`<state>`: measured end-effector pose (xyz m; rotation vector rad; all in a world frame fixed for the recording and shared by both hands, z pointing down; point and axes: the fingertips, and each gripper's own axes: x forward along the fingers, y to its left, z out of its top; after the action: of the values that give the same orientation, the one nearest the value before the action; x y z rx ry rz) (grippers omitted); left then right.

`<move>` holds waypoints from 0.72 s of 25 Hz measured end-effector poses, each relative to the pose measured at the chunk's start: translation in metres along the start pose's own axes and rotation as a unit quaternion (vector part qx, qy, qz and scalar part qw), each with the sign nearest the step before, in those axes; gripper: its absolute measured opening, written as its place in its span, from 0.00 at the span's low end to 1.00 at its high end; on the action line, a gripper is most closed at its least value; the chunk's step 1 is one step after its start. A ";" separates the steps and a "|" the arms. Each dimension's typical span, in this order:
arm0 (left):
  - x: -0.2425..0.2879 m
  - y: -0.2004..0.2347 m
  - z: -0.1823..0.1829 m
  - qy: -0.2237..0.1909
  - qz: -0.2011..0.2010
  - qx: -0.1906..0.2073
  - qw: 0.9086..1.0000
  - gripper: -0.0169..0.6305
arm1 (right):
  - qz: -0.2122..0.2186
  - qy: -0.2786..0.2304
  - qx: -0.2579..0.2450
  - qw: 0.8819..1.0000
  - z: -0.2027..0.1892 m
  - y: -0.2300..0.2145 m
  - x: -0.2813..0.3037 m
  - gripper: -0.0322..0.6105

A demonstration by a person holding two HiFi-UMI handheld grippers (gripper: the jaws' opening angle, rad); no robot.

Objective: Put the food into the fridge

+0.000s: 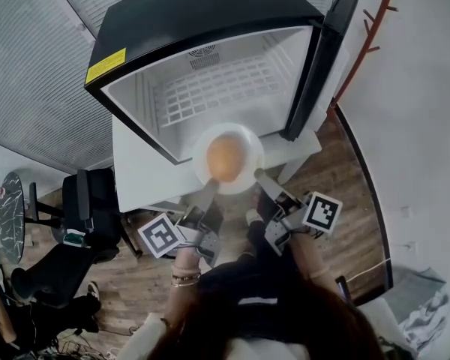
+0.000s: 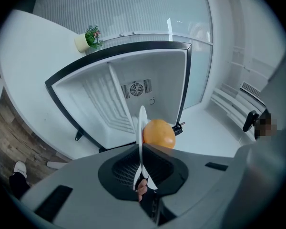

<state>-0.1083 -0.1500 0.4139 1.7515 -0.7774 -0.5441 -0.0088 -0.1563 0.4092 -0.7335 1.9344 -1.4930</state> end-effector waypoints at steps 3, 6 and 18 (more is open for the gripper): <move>0.007 0.002 0.005 -0.001 0.004 -0.001 1.000 0.05 | -0.001 0.000 0.005 1.000 0.007 -0.003 0.006 0.06; 0.013 0.004 0.011 -0.003 0.007 -0.001 1.000 0.05 | 0.000 0.002 0.009 1.000 0.012 -0.006 0.012 0.06; 0.034 0.016 0.023 -0.019 0.016 -0.008 1.000 0.06 | -0.003 0.021 0.012 1.000 0.031 -0.018 0.030 0.06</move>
<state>-0.1050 -0.1926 0.4226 1.7154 -0.8238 -0.5610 -0.0055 -0.2026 0.4166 -0.7041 1.9431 -1.5442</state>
